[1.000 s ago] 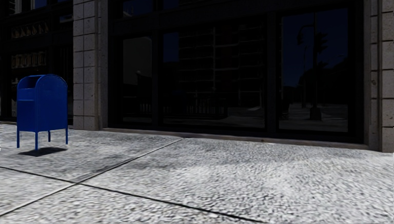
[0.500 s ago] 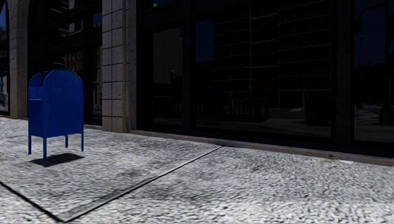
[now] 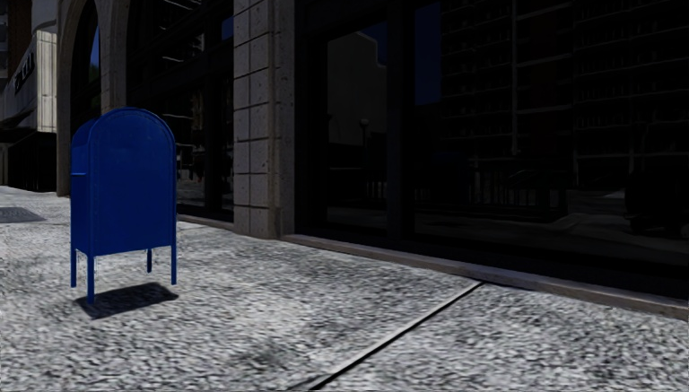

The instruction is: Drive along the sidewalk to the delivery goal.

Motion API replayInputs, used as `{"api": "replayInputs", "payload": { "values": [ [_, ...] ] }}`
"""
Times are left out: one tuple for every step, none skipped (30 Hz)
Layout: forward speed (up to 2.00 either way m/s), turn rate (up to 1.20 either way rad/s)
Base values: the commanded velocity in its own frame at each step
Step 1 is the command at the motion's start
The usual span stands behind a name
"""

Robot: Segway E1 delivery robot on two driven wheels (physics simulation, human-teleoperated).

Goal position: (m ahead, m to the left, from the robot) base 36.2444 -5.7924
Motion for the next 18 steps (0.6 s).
{"api": "replayInputs", "payload": {
  "values": [
    [1.47,0.49],
    [1.47,0.49],
    [1.47,0.47],
    [1.47,0.43],
    [1.47,0.43],
    [1.47,0.42],
    [1.46,0.41],
    [1.46,0.41],
    [1.46,0.41],
    [1.46,0.41],
    [1.46,0.41],
    [1.46,0.41],
    [1.46,0.38],
    [1.46,0.38],
    [1.46,0.25],
    [1.45,0.1],
    [1.41,0.0],
    [1.41,0.0]
  ]
}}
